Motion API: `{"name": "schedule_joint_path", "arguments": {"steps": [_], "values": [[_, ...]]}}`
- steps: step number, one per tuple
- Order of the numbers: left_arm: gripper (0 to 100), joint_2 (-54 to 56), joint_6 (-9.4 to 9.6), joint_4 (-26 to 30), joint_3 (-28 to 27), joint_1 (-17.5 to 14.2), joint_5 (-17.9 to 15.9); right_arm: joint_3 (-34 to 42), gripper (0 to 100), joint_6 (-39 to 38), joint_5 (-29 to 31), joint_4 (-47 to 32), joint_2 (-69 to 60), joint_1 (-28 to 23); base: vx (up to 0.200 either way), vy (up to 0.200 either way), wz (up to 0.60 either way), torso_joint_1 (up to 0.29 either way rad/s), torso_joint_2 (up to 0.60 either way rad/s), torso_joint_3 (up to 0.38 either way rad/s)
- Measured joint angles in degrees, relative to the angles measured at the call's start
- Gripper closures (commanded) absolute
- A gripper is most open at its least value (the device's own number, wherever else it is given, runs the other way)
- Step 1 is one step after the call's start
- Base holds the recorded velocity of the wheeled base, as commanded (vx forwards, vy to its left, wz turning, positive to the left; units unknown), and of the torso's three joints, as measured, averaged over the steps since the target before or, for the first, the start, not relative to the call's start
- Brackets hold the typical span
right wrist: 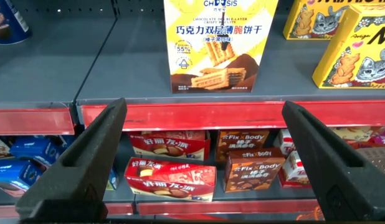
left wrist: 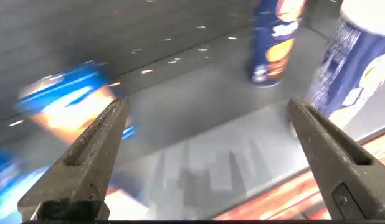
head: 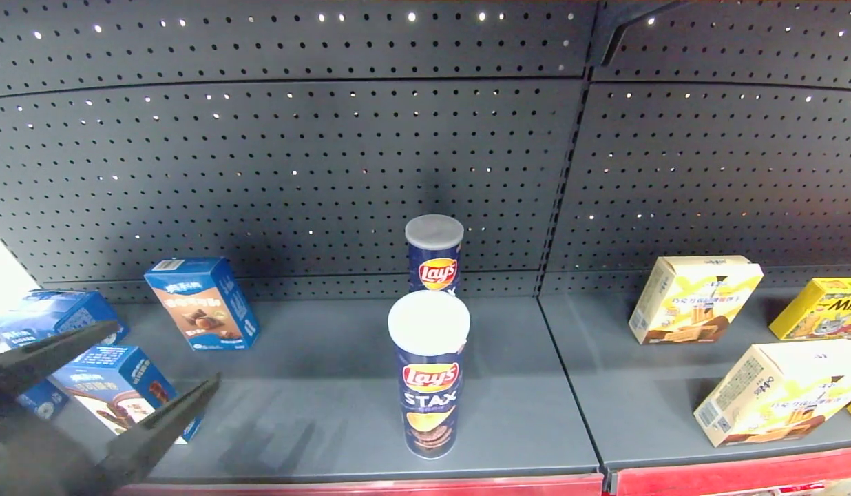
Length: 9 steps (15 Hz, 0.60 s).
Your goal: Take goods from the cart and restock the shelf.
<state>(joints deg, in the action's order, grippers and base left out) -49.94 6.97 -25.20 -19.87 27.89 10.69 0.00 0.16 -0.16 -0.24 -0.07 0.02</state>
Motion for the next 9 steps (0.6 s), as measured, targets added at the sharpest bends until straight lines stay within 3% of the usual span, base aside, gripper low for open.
{"name": "schedule_joint_path", "arguments": {"steps": [5, 7, 9], "values": [[0, 31.45, -0.71, 12.31, 12.21, -14.45, -0.62, 0.0, 0, 0.0, 0.0, 0.02, 0.0, 0.07, 0.0, 0.0, 0.0, 0.0, 0.0, 0.0], [0, 38.77, -1.78, 15.63, 17.81, -19.8, -0.62, 0.0, 0, 0.0, 0.0, 0.0, 0.0, 0.05, 0.0, 0.0, 0.0, 0.0, 0.0, 0.0], [0, 42.24, -2.62, 18.63, 19.36, -23.34, -1.44, 0.0, 0, 0.0, 0.0, 0.0, 0.0, 0.05, 0.0, 0.0, 0.0, 0.0, 0.0, 0.0]]}}
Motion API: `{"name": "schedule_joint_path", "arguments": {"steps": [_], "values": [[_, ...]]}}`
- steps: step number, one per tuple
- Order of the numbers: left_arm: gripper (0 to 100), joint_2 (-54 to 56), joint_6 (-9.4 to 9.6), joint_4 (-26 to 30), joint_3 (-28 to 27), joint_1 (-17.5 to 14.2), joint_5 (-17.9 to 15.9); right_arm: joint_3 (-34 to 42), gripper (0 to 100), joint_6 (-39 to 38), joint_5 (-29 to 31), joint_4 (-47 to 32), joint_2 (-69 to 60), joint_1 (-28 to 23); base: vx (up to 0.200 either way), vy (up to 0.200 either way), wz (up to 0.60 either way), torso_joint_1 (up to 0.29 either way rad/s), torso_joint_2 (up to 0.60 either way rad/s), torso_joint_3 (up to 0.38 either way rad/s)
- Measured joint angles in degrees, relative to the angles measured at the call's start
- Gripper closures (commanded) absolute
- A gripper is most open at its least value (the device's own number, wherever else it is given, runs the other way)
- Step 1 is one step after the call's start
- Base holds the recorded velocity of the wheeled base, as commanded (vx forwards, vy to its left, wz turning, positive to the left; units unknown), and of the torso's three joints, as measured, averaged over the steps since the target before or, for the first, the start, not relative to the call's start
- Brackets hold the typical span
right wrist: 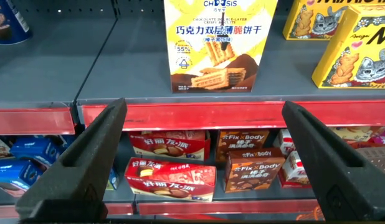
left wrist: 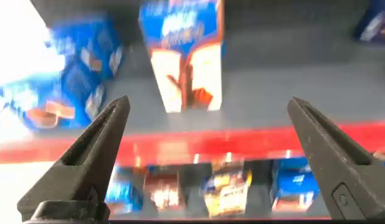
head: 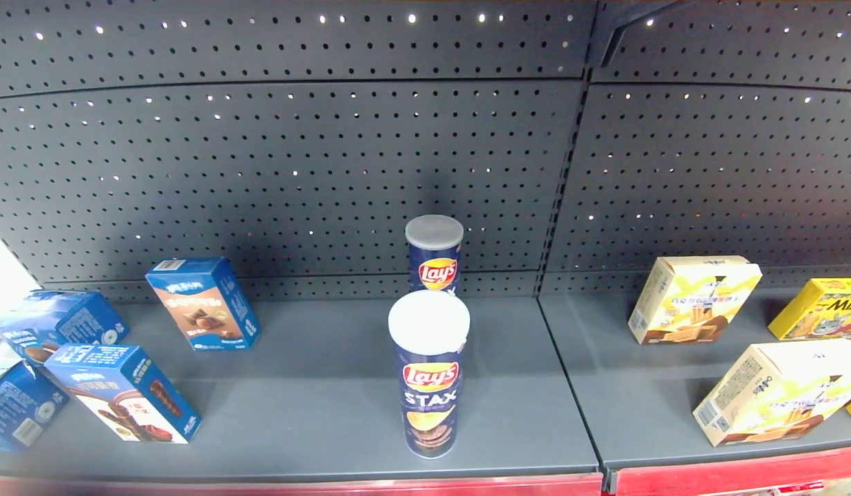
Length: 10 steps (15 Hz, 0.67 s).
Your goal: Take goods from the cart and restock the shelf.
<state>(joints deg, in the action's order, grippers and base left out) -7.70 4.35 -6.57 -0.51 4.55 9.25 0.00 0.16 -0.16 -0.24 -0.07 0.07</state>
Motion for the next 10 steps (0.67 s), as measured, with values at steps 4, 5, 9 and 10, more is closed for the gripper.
{"name": "schedule_joint_path", "arguments": {"steps": [4, 5, 9, 10], "values": [[0, 5.53, -1.35, 4.01, 0.35, -4.3, -3.02, 0.0, 0, 0.0, 0.0, 0.0, 0.0, -0.02, 0.0, 0.0, 0.0, 0.0, 0.0, 0.0], [0, 6.19, -1.78, 4.0, 0.3, -4.45, -2.36, 0.0, 0, 0.0, 0.0, 0.02, 0.0, 0.0, 0.0, 0.0, 0.0, 0.0, 0.0, 0.0], [0, 7.3, -6.23, 5.92, 0.41, -4.6, -5.38, 0.0, 0, 0.0, 0.0, 0.0, 0.0, 0.0, 0.0, 0.0, 0.0, 0.0, 0.0, 0.0], [0, 7.41, -6.18, 5.95, 0.49, -4.64, -5.32, 0.0, 0, 0.0, 0.0, 0.0, 0.0, 0.0, 0.0, 0.0, 0.0, 0.0, 0.0, 0.0]]}}
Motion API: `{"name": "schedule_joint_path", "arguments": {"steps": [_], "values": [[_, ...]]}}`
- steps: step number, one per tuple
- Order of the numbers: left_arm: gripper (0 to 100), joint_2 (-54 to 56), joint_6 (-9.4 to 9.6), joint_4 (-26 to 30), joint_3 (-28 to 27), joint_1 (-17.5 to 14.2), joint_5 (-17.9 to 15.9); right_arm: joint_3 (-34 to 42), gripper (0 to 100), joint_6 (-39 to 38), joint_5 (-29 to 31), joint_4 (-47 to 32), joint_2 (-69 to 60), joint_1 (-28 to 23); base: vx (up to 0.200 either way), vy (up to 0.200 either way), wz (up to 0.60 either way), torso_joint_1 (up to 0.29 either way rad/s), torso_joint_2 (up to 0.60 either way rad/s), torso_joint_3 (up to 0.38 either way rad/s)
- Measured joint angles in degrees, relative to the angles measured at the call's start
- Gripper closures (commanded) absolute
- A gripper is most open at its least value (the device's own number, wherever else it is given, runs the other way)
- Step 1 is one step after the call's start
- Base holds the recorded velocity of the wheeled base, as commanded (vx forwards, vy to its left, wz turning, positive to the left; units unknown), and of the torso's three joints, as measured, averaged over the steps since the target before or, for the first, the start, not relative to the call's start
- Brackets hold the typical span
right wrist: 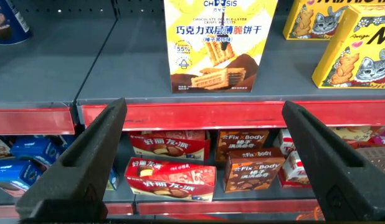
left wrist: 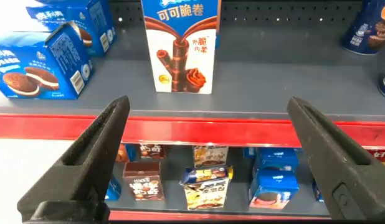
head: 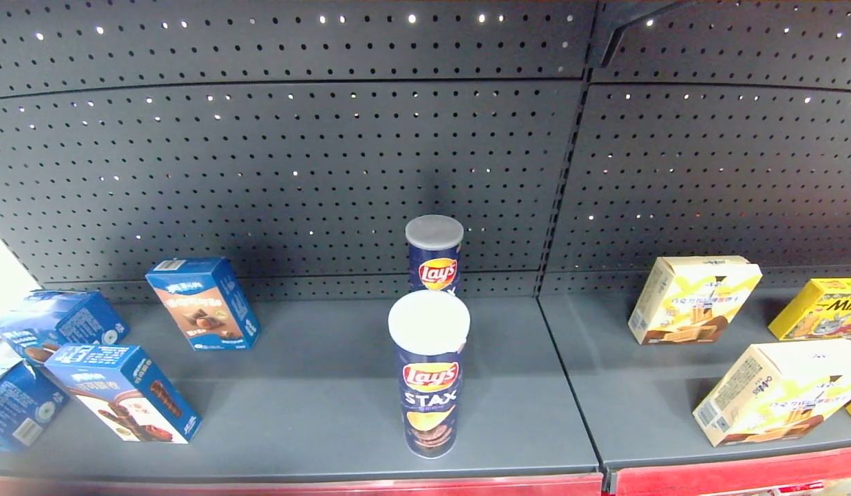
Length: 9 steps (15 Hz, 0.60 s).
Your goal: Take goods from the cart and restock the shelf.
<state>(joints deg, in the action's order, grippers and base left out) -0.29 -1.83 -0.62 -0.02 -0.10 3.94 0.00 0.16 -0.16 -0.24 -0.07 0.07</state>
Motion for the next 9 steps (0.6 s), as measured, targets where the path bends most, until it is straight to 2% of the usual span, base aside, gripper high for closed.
{"name": "schedule_joint_path", "arguments": {"steps": [9], "values": [[0, 0.07, 0.2, 0.13, 0.02, 0.0, 0.0, 0.0, 0, 0.0, 0.0, -0.02, 0.0, -0.02, 0.0, 0.0, 0.0, 0.0, 0.0, 0.0]]}}
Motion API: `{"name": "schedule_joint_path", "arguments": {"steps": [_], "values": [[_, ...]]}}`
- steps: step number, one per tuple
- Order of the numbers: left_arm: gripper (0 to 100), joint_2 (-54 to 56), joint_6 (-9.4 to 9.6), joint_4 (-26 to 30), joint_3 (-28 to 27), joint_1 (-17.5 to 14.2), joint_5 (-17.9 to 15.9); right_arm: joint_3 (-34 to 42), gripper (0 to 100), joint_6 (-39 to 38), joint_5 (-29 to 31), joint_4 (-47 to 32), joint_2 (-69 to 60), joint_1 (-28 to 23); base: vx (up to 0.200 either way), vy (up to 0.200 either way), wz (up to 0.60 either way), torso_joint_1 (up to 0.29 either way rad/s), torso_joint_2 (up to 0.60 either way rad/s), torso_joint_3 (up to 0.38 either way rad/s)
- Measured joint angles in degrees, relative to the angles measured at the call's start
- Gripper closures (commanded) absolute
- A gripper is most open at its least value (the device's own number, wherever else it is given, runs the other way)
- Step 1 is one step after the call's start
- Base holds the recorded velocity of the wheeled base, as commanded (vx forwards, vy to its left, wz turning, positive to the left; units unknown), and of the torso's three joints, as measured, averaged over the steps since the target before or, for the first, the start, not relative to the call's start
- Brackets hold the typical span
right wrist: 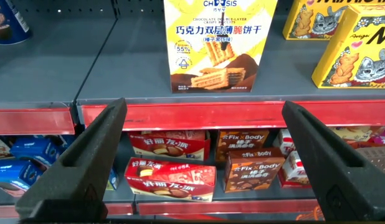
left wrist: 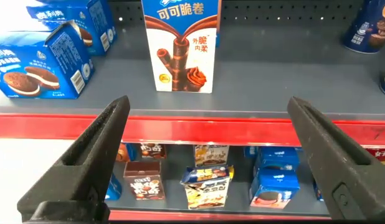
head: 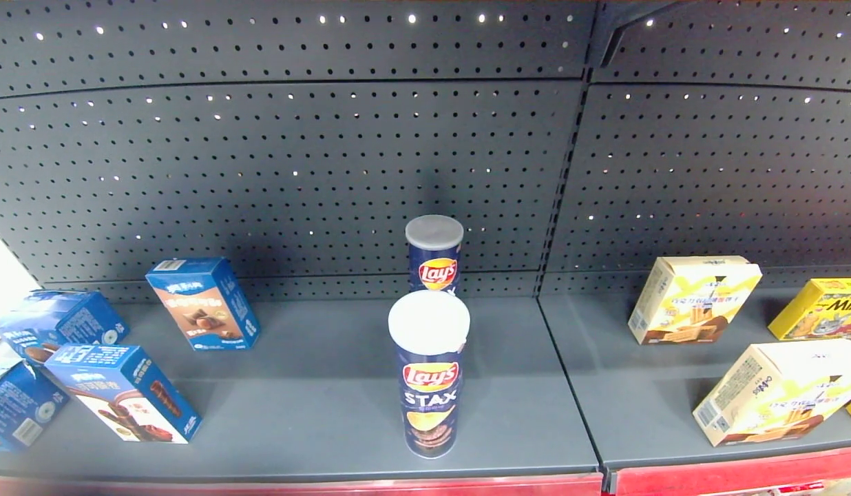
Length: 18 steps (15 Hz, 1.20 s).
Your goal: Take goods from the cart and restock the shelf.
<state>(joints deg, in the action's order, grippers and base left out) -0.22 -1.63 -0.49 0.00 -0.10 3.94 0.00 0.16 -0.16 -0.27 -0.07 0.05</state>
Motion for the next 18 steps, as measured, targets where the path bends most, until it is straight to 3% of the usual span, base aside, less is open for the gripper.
{"name": "schedule_joint_path", "arguments": {"steps": [13, 16, 18], "values": [[0, 0.0, 0.22, 0.09, 0.0, 0.02, -0.17, 0.0, 0, 0.05, -0.05, -0.16, 0.0, 0.0, 0.0, 0.0, 0.0, 0.0, 0.0, 0.0], [0, -0.02, 0.29, 0.27, 0.0, 0.02, -0.35, 0.0, 0, 0.02, -0.17, -0.05, 0.0, 0.05, 0.0, 0.2, 0.0, 0.002, 0.0, 0.002], [0, -0.02, 0.27, 0.22, 0.0, -0.01, -0.38, 0.0, 0, 0.0, -0.16, -0.09, 0.0, 0.05, 0.0, 0.0, 0.0, 0.0, 0.0, 0.0]]}}
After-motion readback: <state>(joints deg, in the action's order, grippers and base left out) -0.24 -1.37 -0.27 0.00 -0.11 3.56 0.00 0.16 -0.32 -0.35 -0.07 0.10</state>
